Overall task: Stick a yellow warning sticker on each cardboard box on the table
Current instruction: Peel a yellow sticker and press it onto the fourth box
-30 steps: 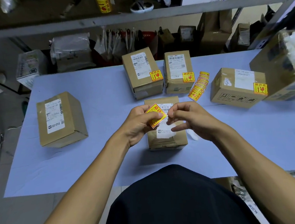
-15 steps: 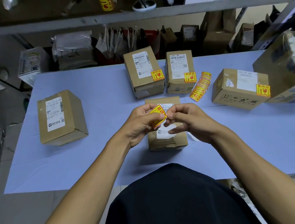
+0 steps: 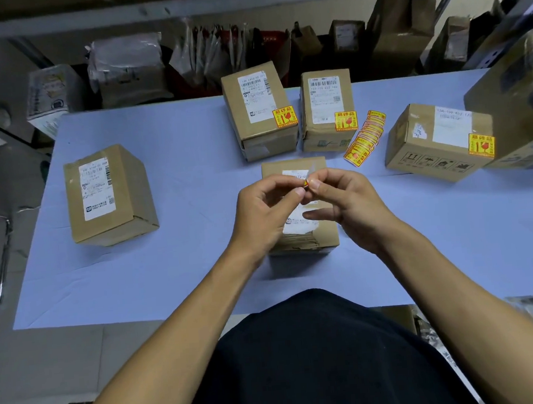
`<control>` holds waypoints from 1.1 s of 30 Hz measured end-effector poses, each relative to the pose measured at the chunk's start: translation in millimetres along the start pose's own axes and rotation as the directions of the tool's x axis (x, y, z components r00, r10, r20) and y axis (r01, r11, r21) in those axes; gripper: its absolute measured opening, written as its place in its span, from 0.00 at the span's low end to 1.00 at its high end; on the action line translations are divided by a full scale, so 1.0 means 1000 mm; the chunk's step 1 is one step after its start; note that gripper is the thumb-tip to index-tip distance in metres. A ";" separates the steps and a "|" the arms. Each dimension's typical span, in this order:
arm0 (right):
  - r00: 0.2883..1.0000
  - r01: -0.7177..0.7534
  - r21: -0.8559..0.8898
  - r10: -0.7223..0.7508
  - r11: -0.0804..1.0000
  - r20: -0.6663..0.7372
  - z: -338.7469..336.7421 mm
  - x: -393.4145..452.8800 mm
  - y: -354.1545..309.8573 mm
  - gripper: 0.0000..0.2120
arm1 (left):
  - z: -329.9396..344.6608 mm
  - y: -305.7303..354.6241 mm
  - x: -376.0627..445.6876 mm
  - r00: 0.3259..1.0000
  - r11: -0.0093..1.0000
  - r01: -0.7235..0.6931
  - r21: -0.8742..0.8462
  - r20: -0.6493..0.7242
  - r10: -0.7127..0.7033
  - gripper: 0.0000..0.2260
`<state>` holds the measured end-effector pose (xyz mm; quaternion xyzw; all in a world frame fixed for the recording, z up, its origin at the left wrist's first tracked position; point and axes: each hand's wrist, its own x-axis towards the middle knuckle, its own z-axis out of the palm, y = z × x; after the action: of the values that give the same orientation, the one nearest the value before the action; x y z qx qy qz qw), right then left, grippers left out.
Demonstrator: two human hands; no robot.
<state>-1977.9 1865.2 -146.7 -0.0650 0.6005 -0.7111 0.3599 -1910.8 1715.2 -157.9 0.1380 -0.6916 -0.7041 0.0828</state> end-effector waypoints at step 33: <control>0.826 0.315 -0.833 -0.563 0.454 0.006 0.004 -0.034 0.014 0.04 | 0.004 0.002 -0.015 0.894 0.704 -0.441 0.557 0.203 0.400 0.03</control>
<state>-1944.4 1881.9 -146.8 -0.2771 0.8595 -0.4294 0.0058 -1898.2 1723.5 -154.4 -0.0282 -0.8904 -0.4209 0.1712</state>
